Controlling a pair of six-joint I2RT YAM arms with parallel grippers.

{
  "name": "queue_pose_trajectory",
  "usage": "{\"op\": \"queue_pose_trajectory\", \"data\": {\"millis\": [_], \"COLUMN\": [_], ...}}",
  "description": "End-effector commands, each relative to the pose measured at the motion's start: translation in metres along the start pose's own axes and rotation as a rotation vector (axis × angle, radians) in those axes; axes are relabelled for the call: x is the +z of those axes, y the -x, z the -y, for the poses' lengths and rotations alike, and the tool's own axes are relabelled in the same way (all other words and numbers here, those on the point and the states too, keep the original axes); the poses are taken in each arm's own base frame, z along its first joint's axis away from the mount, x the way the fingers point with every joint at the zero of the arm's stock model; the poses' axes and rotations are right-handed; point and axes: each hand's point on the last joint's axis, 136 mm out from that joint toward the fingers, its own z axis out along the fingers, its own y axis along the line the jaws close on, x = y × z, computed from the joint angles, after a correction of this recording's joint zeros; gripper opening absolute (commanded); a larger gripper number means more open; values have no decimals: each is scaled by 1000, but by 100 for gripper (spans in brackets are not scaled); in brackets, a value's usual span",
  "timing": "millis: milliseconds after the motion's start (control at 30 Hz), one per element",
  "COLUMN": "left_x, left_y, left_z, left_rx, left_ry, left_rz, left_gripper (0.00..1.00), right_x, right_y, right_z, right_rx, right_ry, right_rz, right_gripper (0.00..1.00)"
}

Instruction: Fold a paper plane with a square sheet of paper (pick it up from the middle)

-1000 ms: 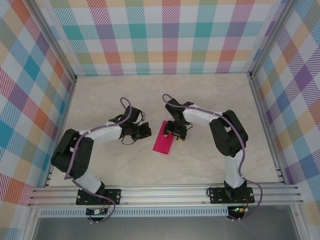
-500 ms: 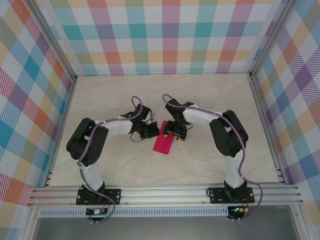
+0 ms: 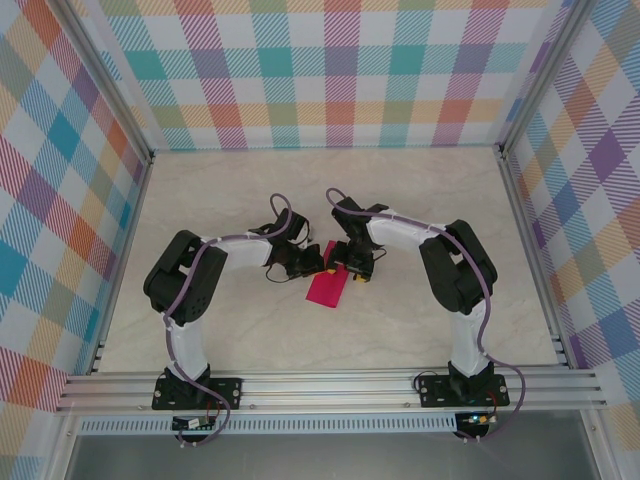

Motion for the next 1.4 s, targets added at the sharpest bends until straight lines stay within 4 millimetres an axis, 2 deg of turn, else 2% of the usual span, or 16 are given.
{"op": "queue_pose_trajectory", "data": {"millis": [0, 133, 267, 400, 533, 700, 767, 833, 933, 1033, 1367], "left_x": [12, 12, 14, 16, 15, 16, 18, 19, 20, 20, 20], "left_y": [-18, -23, -25, -24, -24, -24, -23, -23, -24, -24, -24], "left_z": [-24, -32, -35, -36, -36, -36, -35, -37, -38, -39, -39], "left_rx": [-19, -28, -22, -18, -11, -5, -6, -7, -6, -6, -5], "left_ry": [99, 120, 122, 125, 130, 126, 122, 127, 136, 138, 140], "left_rz": [-42, -43, -41, -43, -44, -46, -48, -51, -56, -57, -62], "left_gripper": [0, 0, 0, 0, 0, 0, 0, 0, 0, 0, 0], "right_x": [40, 24, -10, -36, -48, -63, -61, -57, -49, -40, -13], "right_y": [-15, -7, 3, 6, 4, -5, -9, -11, -12, -11, -15], "right_z": [28, 14, -7, -5, -4, -24, -26, -31, -40, -39, -18], "right_rx": [21, 9, -20, 18, 58, 47, 63, 73, 68, 76, 101], "right_ry": [-82, -16, 118, 220, 354, 561, 605, 653, 685, 682, 594], "right_rz": [-76, -35, 55, 127, 164, 184, 172, 154, 130, 117, 107], "right_gripper": [68, 69, 70, 69, 49, 21, 7, 0, 0, 0, 0]}}
